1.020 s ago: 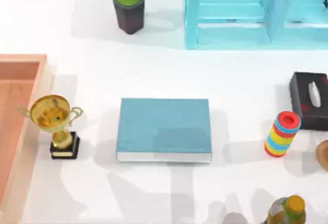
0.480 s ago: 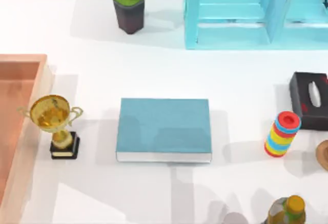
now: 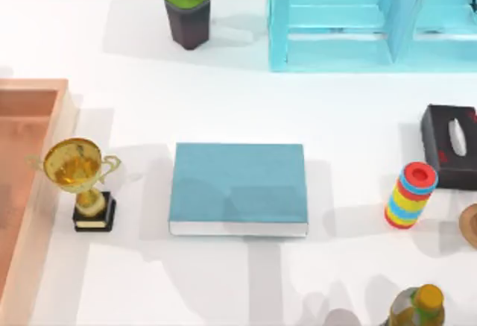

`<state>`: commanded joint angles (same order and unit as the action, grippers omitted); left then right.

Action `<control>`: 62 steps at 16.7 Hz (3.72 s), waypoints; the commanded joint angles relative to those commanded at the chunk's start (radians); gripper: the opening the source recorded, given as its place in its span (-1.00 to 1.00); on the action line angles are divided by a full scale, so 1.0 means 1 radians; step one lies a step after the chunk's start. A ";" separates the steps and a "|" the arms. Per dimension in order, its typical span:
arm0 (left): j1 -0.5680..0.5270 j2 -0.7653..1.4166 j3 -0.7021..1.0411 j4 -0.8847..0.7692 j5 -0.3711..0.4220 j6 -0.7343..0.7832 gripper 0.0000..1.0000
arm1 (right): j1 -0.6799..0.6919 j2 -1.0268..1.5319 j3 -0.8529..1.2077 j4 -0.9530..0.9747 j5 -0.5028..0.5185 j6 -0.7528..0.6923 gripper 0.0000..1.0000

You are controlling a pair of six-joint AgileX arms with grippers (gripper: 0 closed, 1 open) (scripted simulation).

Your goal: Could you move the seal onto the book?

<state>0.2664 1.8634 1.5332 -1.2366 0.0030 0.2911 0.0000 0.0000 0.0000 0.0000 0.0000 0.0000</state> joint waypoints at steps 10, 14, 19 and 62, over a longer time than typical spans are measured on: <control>-0.023 0.085 -0.095 0.166 0.000 -0.022 1.00 | 0.000 0.000 0.000 0.000 0.000 0.000 1.00; -0.026 0.124 -0.179 0.297 0.001 -0.025 1.00 | 0.000 0.000 0.000 0.000 0.000 0.000 1.00; -0.001 0.111 -0.255 0.362 0.000 0.000 1.00 | 0.000 0.000 0.000 0.000 0.000 0.000 1.00; -0.437 -0.080 0.163 -0.109 -0.043 -0.393 -1.00 | 0.000 0.000 0.000 0.000 0.000 0.000 1.00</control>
<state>-0.1702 1.7832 1.6961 -1.3451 -0.0399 -0.1016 0.0000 0.0000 0.0000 0.0000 0.0000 0.0000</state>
